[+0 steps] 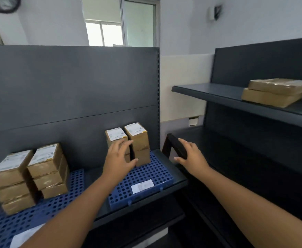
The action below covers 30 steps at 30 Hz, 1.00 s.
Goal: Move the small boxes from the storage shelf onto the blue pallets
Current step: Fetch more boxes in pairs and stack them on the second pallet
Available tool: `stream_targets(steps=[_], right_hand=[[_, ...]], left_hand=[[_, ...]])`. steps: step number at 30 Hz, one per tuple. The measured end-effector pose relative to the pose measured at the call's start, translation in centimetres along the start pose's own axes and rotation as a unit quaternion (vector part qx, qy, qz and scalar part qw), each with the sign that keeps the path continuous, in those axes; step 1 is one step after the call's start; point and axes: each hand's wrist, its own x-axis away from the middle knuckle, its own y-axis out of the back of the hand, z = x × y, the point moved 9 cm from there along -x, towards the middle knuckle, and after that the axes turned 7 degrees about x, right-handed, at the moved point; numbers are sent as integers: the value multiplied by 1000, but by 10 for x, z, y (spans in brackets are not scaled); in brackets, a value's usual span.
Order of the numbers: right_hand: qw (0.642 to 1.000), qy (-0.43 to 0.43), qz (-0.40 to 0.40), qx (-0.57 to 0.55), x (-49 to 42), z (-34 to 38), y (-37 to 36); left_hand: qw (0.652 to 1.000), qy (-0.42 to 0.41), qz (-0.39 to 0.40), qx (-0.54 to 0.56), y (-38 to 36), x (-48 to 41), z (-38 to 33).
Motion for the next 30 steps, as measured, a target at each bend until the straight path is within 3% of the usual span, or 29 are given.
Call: stream_targets(steps=[8,15,23,30], right_hand=[[993,-102,-39,50,98,-75,68],[971,-202,-99,83,214,-146,158],[915,-340,-172,130,379,-238,279],[858,-439,-192,186,537,-300,371]], left_hand=[[986,-100,83,103,-84,17,-96],[951,-190,159,186,-149,50,-219],[899,-291,234,229,-214,128,-373],[843,-330,302,300,-259,218,-515]])
